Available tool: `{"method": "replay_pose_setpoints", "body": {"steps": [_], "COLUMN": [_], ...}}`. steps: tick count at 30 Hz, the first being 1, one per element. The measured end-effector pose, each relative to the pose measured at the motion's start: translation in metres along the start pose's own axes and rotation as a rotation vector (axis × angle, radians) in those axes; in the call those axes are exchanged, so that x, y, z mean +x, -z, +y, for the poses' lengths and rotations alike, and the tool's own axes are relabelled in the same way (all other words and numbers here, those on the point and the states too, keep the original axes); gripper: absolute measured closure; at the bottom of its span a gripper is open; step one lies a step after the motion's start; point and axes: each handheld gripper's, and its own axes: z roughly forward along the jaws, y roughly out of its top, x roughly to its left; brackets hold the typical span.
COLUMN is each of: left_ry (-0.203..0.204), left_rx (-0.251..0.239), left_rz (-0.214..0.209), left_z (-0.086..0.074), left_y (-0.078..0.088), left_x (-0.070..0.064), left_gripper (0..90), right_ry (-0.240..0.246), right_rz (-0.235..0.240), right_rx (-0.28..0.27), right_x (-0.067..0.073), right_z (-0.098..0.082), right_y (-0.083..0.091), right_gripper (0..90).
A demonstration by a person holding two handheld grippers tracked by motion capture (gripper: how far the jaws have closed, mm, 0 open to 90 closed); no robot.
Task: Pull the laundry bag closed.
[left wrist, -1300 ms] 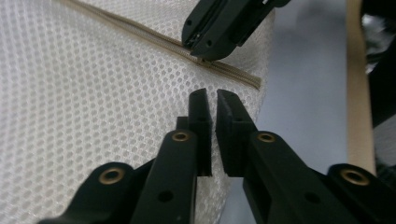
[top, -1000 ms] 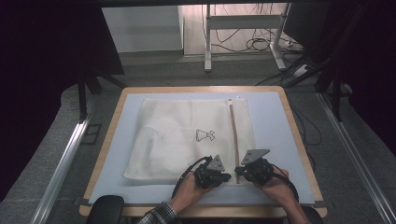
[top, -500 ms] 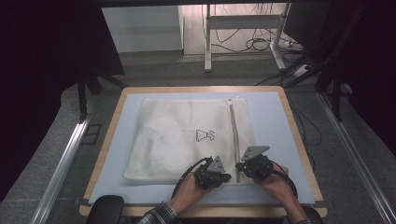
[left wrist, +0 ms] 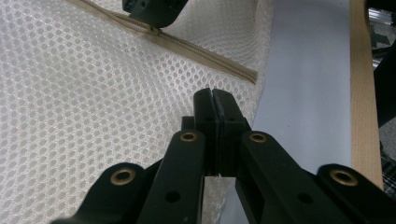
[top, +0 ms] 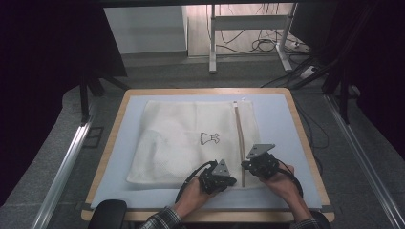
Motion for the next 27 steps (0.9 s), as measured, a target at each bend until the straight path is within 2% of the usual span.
{"method": "replay_pose_setpoints", "body": {"steps": [9, 14, 27], "left_ry": [-0.012, 0.0, -0.008], "left_rx": [0.004, -0.008, 0.0], "left_rz": [0.006, 0.002, 0.003], "left_z": [0.0, 0.0, 0.0], "left_y": [0.0, 0.0, 0.0], "left_x": [0.0, -0.001, 0.0], "left_gripper": [89.2, 89.2, 89.2], "right_ry": [-0.008, -0.017, -0.03], "right_rz": [-0.013, -0.017, -0.029], "right_rx": [-0.005, -0.007, -0.012], "right_x": [-0.006, -0.01, -0.02], "right_z": [0.003, 0.004, 0.011], "right_y": [-0.001, -0.002, -0.007], "right_gripper": [86.4, 86.3, 86.3]}}
